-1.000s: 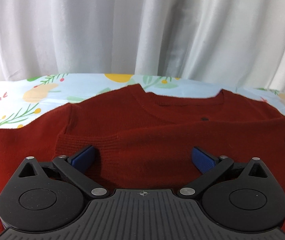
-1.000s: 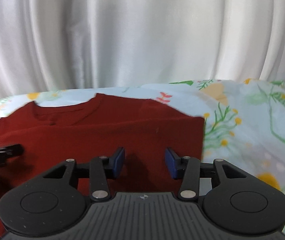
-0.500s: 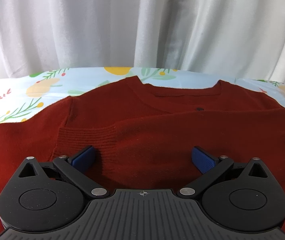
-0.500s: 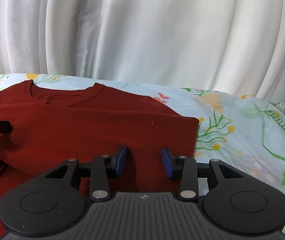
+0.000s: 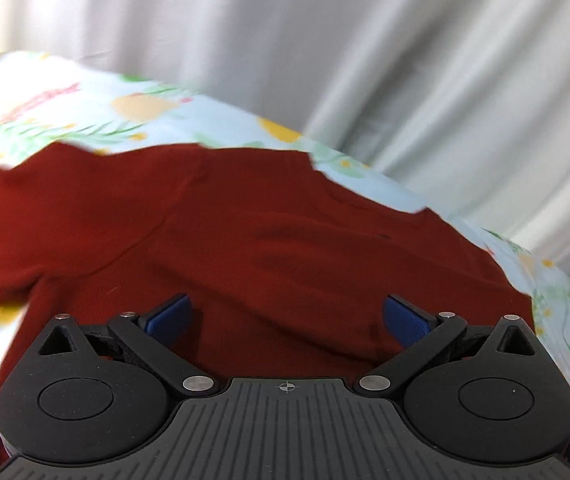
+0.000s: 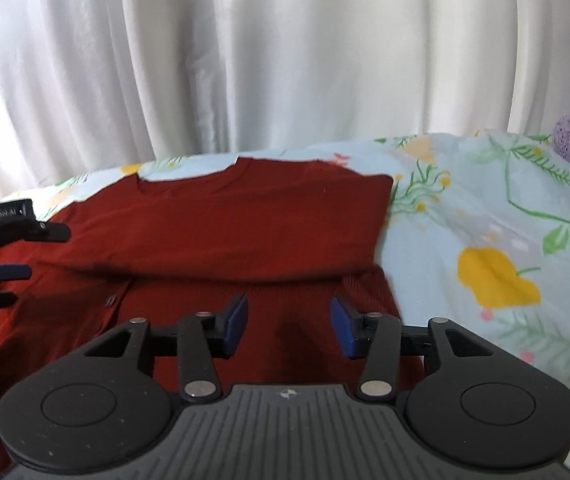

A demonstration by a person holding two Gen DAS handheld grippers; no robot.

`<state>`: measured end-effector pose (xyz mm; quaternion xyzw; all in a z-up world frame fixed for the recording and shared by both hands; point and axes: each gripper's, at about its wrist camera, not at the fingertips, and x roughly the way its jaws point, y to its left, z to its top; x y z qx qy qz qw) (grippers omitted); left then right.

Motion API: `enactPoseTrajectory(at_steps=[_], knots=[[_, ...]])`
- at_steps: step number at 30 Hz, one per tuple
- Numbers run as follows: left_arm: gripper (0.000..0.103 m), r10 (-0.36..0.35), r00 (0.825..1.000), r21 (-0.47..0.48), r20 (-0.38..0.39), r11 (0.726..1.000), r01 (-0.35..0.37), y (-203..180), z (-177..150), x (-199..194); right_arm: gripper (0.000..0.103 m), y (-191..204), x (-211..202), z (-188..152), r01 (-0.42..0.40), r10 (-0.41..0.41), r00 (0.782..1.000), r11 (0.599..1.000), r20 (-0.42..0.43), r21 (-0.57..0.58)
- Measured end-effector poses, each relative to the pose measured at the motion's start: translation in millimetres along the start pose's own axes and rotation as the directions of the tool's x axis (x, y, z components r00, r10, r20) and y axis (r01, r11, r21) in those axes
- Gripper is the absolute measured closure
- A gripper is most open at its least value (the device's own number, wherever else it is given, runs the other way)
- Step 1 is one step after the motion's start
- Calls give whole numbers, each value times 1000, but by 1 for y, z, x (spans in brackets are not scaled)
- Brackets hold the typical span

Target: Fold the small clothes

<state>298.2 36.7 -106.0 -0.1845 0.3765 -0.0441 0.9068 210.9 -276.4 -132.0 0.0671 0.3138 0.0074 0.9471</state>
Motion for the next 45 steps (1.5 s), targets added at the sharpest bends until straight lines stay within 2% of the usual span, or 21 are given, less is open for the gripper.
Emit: enactPoseTrajectory(at_steps=[5, 8, 10, 11, 13, 16, 18, 19, 21, 23, 26, 28, 29, 33, 35, 37, 40, 42, 43, 45], knots=[[0, -18, 1000, -4, 4, 1000, 18, 2, -7, -24, 57, 5, 1, 2, -17, 18, 1000, 999, -23, 43], [0, -45, 998, -118, 38, 992, 49, 30, -3, -48, 58, 10, -5, 1, -51, 52, 998, 998, -20, 48], [0, -57, 994, -253, 91, 964, 78, 66, 3, -68, 58, 12, -9, 0, -64, 64, 998, 997, -17, 49], [0, -47, 992, -326, 121, 942, 85, 88, 5, -78, 58, 12, -10, 0, -68, 69, 997, 996, -19, 54], [0, 17, 985, -477, 173, 876, 69, 141, 11, -98, 57, 11, -12, -1, -78, 79, 997, 995, -24, 64], [1, 165, 964, -649, 210, 761, 11, 216, 12, -125, 57, 11, -11, -1, -84, 87, 995, 994, -39, 71], [7, 247, 944, -723, 220, 691, -13, 257, 9, -138, 57, 13, -9, -1, -83, 87, 995, 994, -45, 68], [13, 275, 937, -753, 218, 657, -18, 275, 7, -142, 57, 14, -8, -1, -83, 86, 995, 994, -49, 67], [22, 308, 931, -802, 195, 596, -29, 301, 3, -146, 57, 17, -4, 0, -85, 89, 994, 994, -57, 66], [38, 320, 928, -831, 191, 556, -20, 320, -2, -147, 57, 19, 0, 2, -90, 94, 993, 994, -65, 66], [49, 329, 927, -865, 177, 502, -13, 339, -9, -144, 57, 23, 4, 5, -98, 102, 993, 993, -67, 63], [52, 323, 932, -882, 163, 471, -9, 347, -14, -139, 57, 25, 5, 7, -103, 107, 992, 993, -66, 60], [58, 328, 932, -891, 153, 454, -13, 350, -15, -136, 57, 25, 5, 8, -106, 110, 992, 993, -65, 60], [64, 333, 921, -909, 201, 414, 49, 365, -22, -137, 57, 26, 5, 9, -109, 113, 991, 992, -64, 63], [85, 338, 918, -923, 207, 378, 69, 375, -26, -137, 57, 25, 5, 9, -106, 110, 992, 992, -68, 66], [93, 340, 917, -938, 209, 336, 89, 383, -30, -134, 57, 24, 4, 9, -104, 109, 992, 992, -69, 69], [94, 335, 912, -937, 236, 327, 123, 390, -34, -132, 57, 24, 4, 9, -95, 100, 992, 993, -74, 68], [95, 345, 907, -929, 243, 352, 114, 387, -30, -134, 57, 22, 2, 9, -93, 98, 993, 993, -72, 72], [95, 344, 901, -913, 263, 390, 118, 381, -26, -136, 58, 21, 1, 9, -91, 96, 993, 993, -68, 77], [95, 323, 896, -865, 304, 488, 118, 361, -11, -143, 57, 19, -3, 10, -89, 95, 994, 992, -61, 87]])
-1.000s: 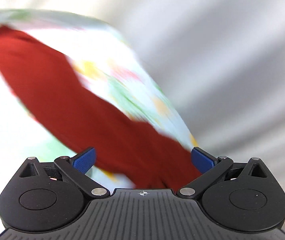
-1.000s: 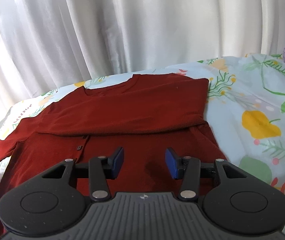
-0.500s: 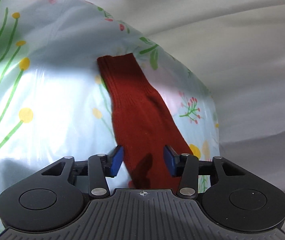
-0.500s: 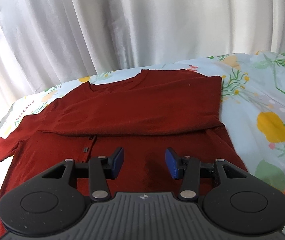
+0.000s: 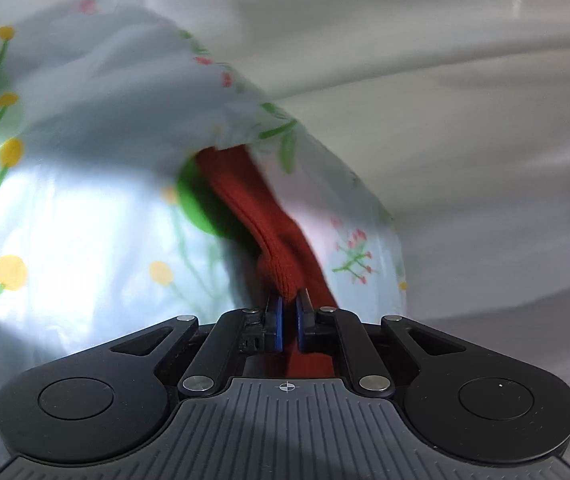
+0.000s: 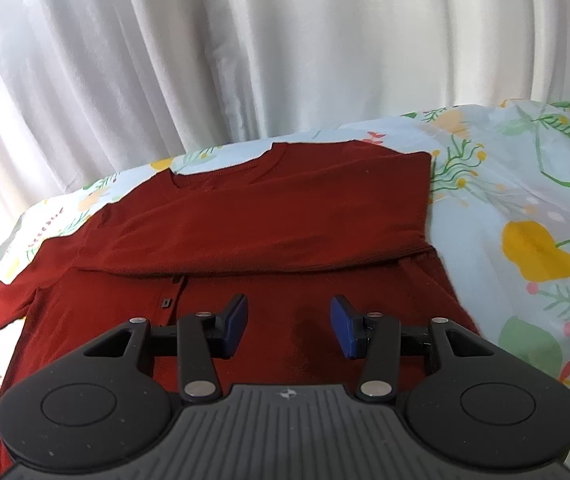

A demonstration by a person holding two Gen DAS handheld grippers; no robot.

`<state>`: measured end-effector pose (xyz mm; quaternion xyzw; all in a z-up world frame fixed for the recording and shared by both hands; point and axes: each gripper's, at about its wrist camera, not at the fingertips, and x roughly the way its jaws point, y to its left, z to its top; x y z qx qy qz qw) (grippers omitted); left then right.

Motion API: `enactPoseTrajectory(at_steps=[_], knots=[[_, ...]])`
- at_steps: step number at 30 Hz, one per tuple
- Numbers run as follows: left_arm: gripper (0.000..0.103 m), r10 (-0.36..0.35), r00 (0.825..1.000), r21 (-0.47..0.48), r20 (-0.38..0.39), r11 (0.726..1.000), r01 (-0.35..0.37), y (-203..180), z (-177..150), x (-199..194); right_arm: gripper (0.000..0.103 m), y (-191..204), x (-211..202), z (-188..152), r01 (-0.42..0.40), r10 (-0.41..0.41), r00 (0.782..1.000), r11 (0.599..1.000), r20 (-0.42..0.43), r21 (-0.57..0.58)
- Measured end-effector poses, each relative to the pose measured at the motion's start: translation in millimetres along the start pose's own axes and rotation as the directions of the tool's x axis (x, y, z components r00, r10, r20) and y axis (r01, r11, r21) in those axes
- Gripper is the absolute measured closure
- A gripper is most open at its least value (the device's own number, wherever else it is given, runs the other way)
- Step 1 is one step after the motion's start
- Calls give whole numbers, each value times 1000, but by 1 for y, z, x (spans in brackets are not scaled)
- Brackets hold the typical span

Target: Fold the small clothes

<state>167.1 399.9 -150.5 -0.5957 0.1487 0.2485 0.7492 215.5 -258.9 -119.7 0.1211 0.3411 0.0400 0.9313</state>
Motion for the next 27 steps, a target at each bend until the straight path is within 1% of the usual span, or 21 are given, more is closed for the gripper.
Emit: enactPoseTrajectory(at_steps=[2, 3, 4, 5, 6, 8, 9, 10, 11, 12, 13, 14, 15, 17, 18, 19, 20, 21, 22, 25, 27], knots=[[95, -82, 996, 120, -27, 989, 85, -36, -14, -7, 57, -2, -4, 1, -2, 2, 1000, 1000, 5, 11], [95, -129, 990, 189, -59, 972, 138, -59, -26, -11, 57, -3, -5, 2, -4, 4, 1000, 1000, 8, 16], [96, -188, 977, 266, -104, 941, 209, -85, -43, -15, 58, -3, -7, 2, -5, 5, 1000, 1000, 12, 19], [95, -244, 956, 337, -164, 897, 286, -111, -63, -20, 58, -3, -8, 3, -7, 6, 1000, 1000, 18, 24], [95, -293, 925, 402, -242, 837, 371, -137, -88, -25, 58, -3, -10, 3, -11, 10, 1000, 1000, 24, 27], [94, -348, 842, 495, -412, 690, 528, -181, -147, -37, 57, -4, -11, 5, -26, 25, 999, 999, 31, 46], [93, -344, 805, 519, -482, 629, 579, -196, -176, -41, 57, -5, -11, 6, -38, 36, 999, 997, 29, 62], [88, -323, 770, 527, -551, 580, 621, -206, -207, -43, 57, -6, -10, 7, -53, 51, 998, 995, 25, 80], [67, -286, 736, 528, -614, 545, 651, -212, -235, -42, 57, -8, -9, 8, -68, 66, 998, 993, 22, 100], [51, -244, 708, 526, -663, 520, 672, -214, -258, -40, 57, -10, -7, 10, -79, 77, 997, 990, 19, 116], [34, -204, 701, 536, -683, 511, 672, -210, -279, -38, 57, -11, -5, 12, -90, 89, 996, 987, 18, 132], [29, -172, 711, 554, -681, 513, 655, -202, -293, -37, 57, -13, -2, 14, -105, 104, 994, 983, 15, 150], [29, -143, 725, 570, -674, 524, 633, -194, -302, -35, 57, -15, 2, 17, -119, 120, 993, 978, 7, 169], [21, -67, 767, 608, -638, 568, 555, -172, -309, -27, 57, -16, 13, 23, -165, 171, 985, 964, -10, 210], [21, -22, 792, 631, -611, 590, 503, -162, -308, -22, 57, -16, 20, 26, -187, 196, 980, 956, -19, 225], [21, 29, 814, 661, -581, 599, 451, -153, -306, -18, 57, -16, 28, 29, -208, 220, 975, 949, -25, 237], [21, 68, 828, 685, -557, 601, 412, -147, -301, -12, 57, -15, 37, 34, -221, 235, 972, 942, -27, 251], [21, 93, 839, 701, -536, 603, 381, -142, -297, -11, 57, -14, 46, 38, -231, 247, 969, 937, -30, 262], [21, 93, 845, 699, -526, 613, 368, -139, -290, -10, 55, -14, 58, 43, -244, 264, 964, 929, -36, 279], [15, 65, 859, 666, -508, 662, 344, -134, -269, -12, 53, -15, 100, 58, -251, 298, 951, 898, -82, 362], [15, 62, 869, 669, -492, 665, 331, -132, -262, -11, 53, -12, 124, 65, -209, 269, 957, 902, -112, 378]])
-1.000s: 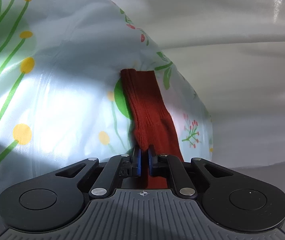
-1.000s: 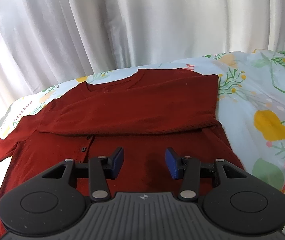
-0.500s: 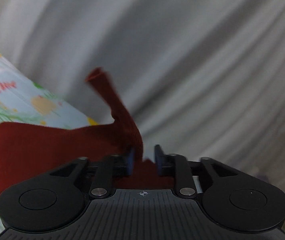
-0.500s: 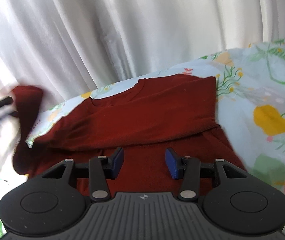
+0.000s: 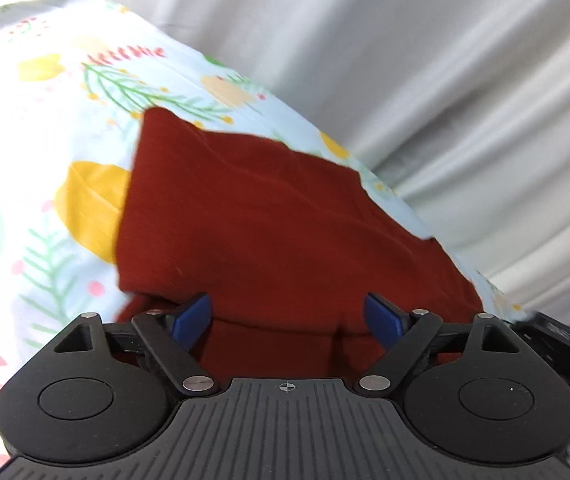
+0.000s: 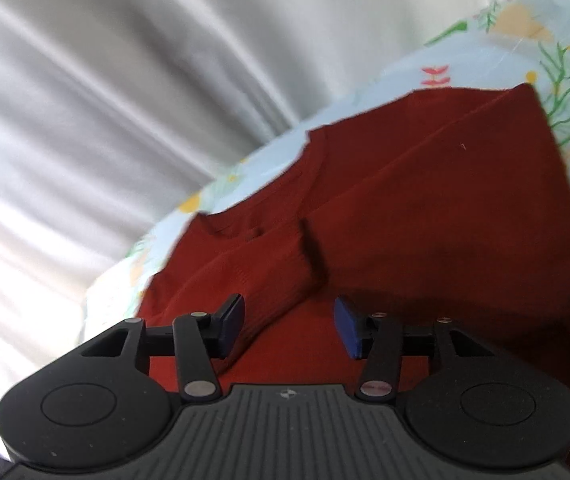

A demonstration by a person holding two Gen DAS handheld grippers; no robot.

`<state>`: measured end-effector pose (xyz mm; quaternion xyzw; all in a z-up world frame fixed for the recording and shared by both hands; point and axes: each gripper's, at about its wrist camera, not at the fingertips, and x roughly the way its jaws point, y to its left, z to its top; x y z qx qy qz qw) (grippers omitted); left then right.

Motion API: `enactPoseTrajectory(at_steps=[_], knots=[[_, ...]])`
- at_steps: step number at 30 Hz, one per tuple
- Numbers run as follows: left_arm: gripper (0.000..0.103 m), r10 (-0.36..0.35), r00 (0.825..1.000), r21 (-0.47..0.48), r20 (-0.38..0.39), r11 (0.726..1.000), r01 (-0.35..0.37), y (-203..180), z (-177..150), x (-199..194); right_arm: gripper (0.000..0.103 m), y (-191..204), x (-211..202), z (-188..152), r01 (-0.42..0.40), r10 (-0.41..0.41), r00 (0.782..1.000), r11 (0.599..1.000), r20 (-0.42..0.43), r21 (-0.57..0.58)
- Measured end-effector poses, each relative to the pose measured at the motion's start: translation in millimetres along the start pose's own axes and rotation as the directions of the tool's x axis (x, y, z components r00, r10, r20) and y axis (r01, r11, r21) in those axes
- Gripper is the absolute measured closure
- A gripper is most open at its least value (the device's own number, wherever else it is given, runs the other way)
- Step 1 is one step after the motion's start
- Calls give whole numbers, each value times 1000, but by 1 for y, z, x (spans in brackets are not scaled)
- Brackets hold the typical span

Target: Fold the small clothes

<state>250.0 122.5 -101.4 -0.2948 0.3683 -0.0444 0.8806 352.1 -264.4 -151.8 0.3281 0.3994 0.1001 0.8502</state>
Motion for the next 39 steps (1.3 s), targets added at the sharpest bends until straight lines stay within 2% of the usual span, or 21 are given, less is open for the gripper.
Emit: enactPoseTrajectory(at_steps=[4, 7, 8, 9, 10, 12, 14, 15, 16, 17, 18, 21, 23, 24, 25, 30, 32, 34, 35, 36, 39], knots=[[15, 11, 1000, 4, -12, 1000, -11, 3, 0, -2, 51, 2, 22, 9, -24, 24, 1000, 999, 8, 23], [15, 17, 1000, -3, -22, 1000, -17, 8, -2, -3, 52, 16, 30, 11, -11, 11, 1000, 999, -4, -34], [14, 18, 1000, -3, -23, 1000, -18, 8, -1, -1, 59, 21, 31, 11, 5, -6, 1000, 997, -7, -78], [14, 21, 999, 1, -25, 1000, -21, 7, 0, 5, 87, 27, 32, 10, 23, -24, 1000, 992, -8, -123], [14, 27, 999, 5, -28, 1000, -27, 5, 1, 8, 97, 31, 31, 9, 38, -40, 999, 986, -9, -161], [14, 35, 999, 12, -33, 999, -35, 3, 3, 11, 101, 36, 13, 12, 60, -46, 996, 978, 73, -201], [14, 30, 999, 22, -30, 999, -30, 0, 6, 11, 103, 39, -19, 13, 164, -100, 963, 955, 250, -247], [14, 30, 999, 28, -30, 999, -29, -1, 7, 11, 103, 38, -34, 13, 259, -159, 922, 931, 353, -258], [14, 30, 999, 33, -27, 999, -29, -2, 8, 10, 103, 34, -44, 13, 324, -202, 890, 910, 409, -257], [14, 28, 999, 38, -25, 999, -27, -3, 8, 11, 103, 25, -51, 16, 345, -221, 880, 906, 419, -246], [14, 27, 999, 42, -25, 999, -26, -3, 9, 12, 103, 15, -54, 20, 314, -208, 898, 920, 388, -235], [14, 34, 999, 42, -32, 999, -32, -4, 8, 17, 97, -12, -40, 28, 111, -84, 982, 982, 172, -152], [13, 40, 999, 43, -31, 998, -38, -7, 8, 20, 79, -12, -25, 21, 12, 1, 996, 990, 92, -141], [13, 39, 999, 44, -30, 998, -38, -8, 7, 21, 57, -8, -17, 18, -9, 20, 997, 988, 69, -153], [13, 37, 999, 44, -32, 998, -35, -10, 8, 22, 51, -4, -9, 13, -18, 26, 999, 985, 47, -174], [13, 30, 999, 64, -38, 998, -27, -17, 11, 26, 52, 10, 13, 2, -21, 17, 1000, 975, -17, -220], [12, 27, 999, 67, -27, 997, -26, -16, 13, 25, 63, 11, 19, 5, -23, 19, 1000, 975, -21, -219], [11, 27, 999, 59, -26, 998, -25, -13, 13, 24, 81, 9, 23, 9, -34, 26, 999, 979, -40, -201], [11, 24, 999, 57, -27, 998, -23, -12, 13, 24, 82, 10, 27, 11, -38, 30, 998, 980, -46, -197], [11, 25, 999, 55, -28, 998, -23, -11, 13, 24, 91, 12, 26, 11, -34, 27, 999, 978, -35, -204], [11, 29, 999, 44, -32, 999, -27, -11, 16, 21, 95, 33, 10, 7, 94, -61, 992, 940, 111, -328]])
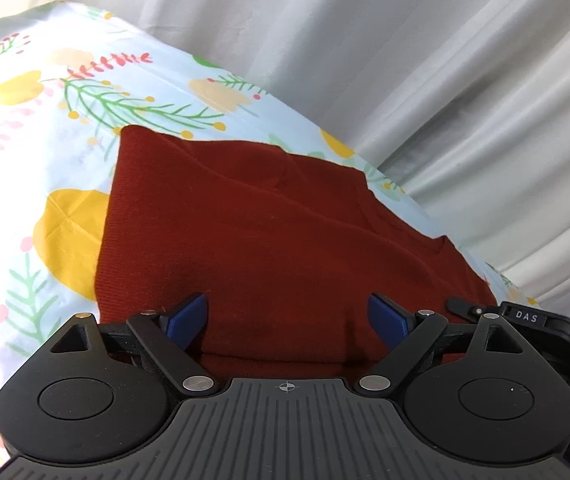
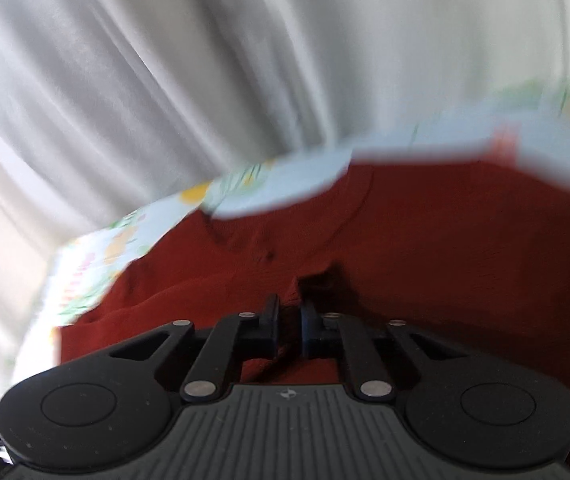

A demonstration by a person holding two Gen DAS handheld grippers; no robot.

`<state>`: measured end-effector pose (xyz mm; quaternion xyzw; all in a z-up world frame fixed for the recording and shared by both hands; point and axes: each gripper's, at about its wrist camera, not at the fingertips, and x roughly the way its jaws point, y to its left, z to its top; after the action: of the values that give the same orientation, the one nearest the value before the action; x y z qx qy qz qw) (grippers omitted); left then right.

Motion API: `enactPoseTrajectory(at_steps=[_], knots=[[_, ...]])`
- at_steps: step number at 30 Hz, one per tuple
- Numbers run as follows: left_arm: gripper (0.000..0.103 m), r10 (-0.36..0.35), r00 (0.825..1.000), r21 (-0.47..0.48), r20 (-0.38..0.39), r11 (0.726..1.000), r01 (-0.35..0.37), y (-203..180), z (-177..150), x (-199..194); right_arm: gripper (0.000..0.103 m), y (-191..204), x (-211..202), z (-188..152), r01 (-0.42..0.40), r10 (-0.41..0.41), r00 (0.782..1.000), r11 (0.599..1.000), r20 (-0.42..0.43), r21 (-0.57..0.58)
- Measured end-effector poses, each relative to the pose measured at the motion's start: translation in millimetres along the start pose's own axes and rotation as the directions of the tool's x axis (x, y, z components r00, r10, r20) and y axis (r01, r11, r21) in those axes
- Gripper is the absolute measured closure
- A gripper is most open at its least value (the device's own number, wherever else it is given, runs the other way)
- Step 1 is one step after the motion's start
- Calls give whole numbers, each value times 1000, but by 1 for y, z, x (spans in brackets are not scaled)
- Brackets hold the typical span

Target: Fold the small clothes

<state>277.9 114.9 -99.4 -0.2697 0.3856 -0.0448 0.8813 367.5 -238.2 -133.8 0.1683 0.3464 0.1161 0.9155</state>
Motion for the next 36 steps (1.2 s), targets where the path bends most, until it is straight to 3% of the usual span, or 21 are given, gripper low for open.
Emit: enactPoseTrajectory(at_steps=[2, 4, 6, 7, 9, 11, 14, 15, 18, 20, 23, 25, 28, 29, 33, 36], knots=[[11, -13, 1000, 17, 22, 1000, 12, -4, 4, -6, 95, 7, -25, 6, 102, -94, 988, 993, 126, -63], [11, -16, 999, 46, 45, 999, 14, -10, 10, -11, 95, 3, -47, 8, 242, -219, 949, 967, 225, -80], [8, -21, 998, 67, 60, 998, 17, -13, 14, -11, 95, -14, -59, 7, 346, -320, 914, 936, 248, -69], [8, -19, 998, 73, 58, 997, 15, -14, 15, -8, 95, -27, -60, 5, 366, -345, 911, 929, 226, -59], [8, -3, 999, 80, 41, 997, 0, -15, 17, 1, 94, -49, -58, 1, 359, -353, 924, 933, 147, -14], [8, 16, 1000, 96, 23, 995, -18, -16, 19, 11, 90, -68, -57, -3, 305, -309, 948, 951, 73, 57], [8, 26, 1000, 128, 12, 991, -27, -20, 21, 21, 79, -79, -63, -6, 254, -265, 961, 959, 78, 125], [8, 29, 1000, 136, 7, 990, -30, -22, 22, 24, 70, -81, -61, -6, 234, -245, 967, 963, 73, 134], [8, 29, 1000, 170, -12, 985, -27, -31, 23, 35, 65, -77, -46, -5, 234, -240, 970, 966, 44, 114], [8, 23, 999, 195, -24, 981, -17, -37, 22, 41, 96, -70, -39, -3, 253, -256, 966, 965, 40, 69], [8, 27, 999, 233, -33, 972, -19, -46, 21, 50, 99, -65, -51, 3, 208, -215, 970, 976, 116, 69], [8, 35, 999, 255, -30, 967, -26, -48, 21, 52, 100, -69, -56, 6, 301, -309, 939, 951, 150, 75], [8, 53, 998, 267, -44, 963, -40, -46, 19, 56, 101, -74, -49, 5, 466, -468, 878, 884, 103, 43], [8, 58, 997, 265, -50, 963, -43, -44, 18, 56, 100, -76, -50, 4, 472, -475, 876, 880, 82, 59], [8, 47, 998, 253, -50, 967, -33, -42, 14, 50, 99, -62, -68, -2, 250, -264, 957, 961, 118, 121], [8, 28, 997, 266, -67, 964, -10, -51, 12, 57, 98, -35, -45, -6, 202, -202, 978, 979, 60, 15]])
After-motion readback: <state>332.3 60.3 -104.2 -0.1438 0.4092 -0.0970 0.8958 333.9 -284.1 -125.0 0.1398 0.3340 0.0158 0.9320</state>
